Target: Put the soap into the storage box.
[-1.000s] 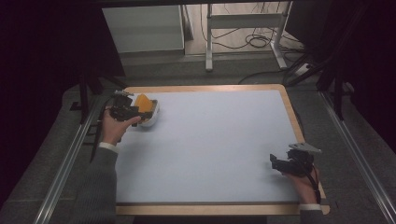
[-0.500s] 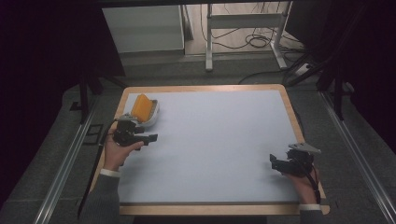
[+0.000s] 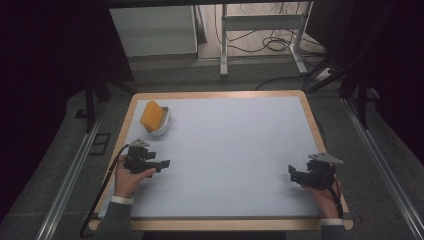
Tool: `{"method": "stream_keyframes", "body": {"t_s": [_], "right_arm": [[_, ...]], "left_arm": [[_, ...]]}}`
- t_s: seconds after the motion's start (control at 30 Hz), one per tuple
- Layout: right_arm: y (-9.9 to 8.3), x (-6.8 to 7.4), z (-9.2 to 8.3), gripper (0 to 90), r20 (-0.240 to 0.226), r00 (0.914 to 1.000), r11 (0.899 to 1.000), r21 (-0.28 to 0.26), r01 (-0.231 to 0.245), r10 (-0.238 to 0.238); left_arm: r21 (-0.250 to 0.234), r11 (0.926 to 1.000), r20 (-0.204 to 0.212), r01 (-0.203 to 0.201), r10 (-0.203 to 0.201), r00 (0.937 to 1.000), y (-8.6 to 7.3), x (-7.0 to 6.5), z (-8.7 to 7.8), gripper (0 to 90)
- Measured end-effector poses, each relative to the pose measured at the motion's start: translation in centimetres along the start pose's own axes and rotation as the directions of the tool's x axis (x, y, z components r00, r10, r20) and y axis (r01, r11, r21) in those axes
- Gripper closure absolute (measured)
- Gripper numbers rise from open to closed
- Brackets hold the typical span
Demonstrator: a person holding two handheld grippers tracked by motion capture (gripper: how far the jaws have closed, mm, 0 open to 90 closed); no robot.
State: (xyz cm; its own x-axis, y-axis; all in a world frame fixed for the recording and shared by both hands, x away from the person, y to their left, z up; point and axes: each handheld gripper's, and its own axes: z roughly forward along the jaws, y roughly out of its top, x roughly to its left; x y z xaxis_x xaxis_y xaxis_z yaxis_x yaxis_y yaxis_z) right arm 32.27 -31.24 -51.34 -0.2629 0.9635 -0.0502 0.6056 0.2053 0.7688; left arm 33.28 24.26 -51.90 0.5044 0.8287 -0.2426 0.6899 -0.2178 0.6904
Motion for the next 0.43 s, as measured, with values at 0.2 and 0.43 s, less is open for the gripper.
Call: {"method": "stream_keyframes", "body": {"t_s": [0.2, 0.43], "right_arm": [[0.03, 0.09, -0.03, 5.5, 0.000, 1.0000, 1.000, -0.005, 0.006, -0.006], [0.05, 0.12, -0.45, 5.5, -0.007, 0.9999, 0.999, -0.031, 0.010, -0.010]], "left_arm": [[-0.001, 1.0000, -0.002, -0.004, 0.004, 1.0000, 0.04, -0.10, 0.16, 23.9], [0.002, 1.0000, -0.014, -0.008, 0.008, 0.9999, 0.07, 0.07, 0.19, 23.4]]}}
